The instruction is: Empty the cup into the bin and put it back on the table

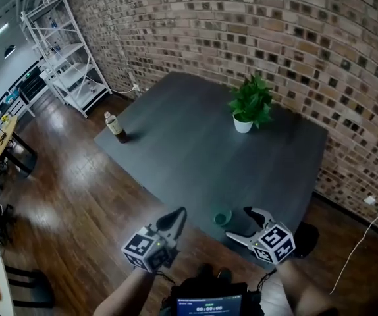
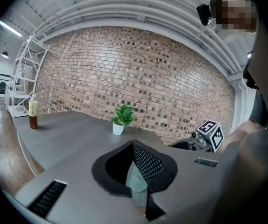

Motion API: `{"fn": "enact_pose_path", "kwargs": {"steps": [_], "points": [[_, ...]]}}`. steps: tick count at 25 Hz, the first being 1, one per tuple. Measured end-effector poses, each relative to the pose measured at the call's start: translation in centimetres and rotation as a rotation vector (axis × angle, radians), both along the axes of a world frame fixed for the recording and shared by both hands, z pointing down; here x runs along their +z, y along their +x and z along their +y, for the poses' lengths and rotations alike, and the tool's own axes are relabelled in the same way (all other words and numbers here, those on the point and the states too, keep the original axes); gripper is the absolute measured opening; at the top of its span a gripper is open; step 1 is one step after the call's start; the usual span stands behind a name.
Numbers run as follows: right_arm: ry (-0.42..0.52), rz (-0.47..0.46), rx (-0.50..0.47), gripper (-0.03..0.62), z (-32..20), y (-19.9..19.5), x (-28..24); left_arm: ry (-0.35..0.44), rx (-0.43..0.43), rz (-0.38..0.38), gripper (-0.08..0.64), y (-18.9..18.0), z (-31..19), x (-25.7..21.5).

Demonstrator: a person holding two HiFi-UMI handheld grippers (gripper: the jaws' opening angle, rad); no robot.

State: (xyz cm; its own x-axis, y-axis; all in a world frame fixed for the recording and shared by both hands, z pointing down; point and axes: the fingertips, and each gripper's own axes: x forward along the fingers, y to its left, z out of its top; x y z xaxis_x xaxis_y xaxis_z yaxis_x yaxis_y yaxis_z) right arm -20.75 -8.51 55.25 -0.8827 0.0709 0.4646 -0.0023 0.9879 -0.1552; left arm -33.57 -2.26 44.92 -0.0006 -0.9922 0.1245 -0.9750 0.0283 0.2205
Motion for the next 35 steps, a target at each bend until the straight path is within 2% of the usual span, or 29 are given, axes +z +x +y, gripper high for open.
{"fn": "enact_pose_path", "kwargs": {"steps": [8,10,16,23,35], "points": [[-0.011,0.066,-0.007,0.403,-0.8,-1.8,5.3,-0.058,0.001,0.038,0.005,-1.2,-1.5,5.4],[-0.014,0.084,-0.015,0.465,-0.9,-2.5,6.2,-0.075,-0.01,0.046,0.037,-2.0,-2.1,6.6],[-0.016,0.121,-0.008,0.465,-0.4,-3.5,7.7,-0.131,-0.019,0.066,0.043,-2.8,-3.0,9.6],[-0.018,0.201,-0.022,0.465,-0.3,-4.0,8.9,-0.149,0.028,0.096,0.043,-1.9,-4.0,10.8],[0.06,0.313,-0.091,0.465,0.4,-4.8,11.9,-0.16,0.015,0.121,0.043,-2.6,-4.0,12.3]]}}
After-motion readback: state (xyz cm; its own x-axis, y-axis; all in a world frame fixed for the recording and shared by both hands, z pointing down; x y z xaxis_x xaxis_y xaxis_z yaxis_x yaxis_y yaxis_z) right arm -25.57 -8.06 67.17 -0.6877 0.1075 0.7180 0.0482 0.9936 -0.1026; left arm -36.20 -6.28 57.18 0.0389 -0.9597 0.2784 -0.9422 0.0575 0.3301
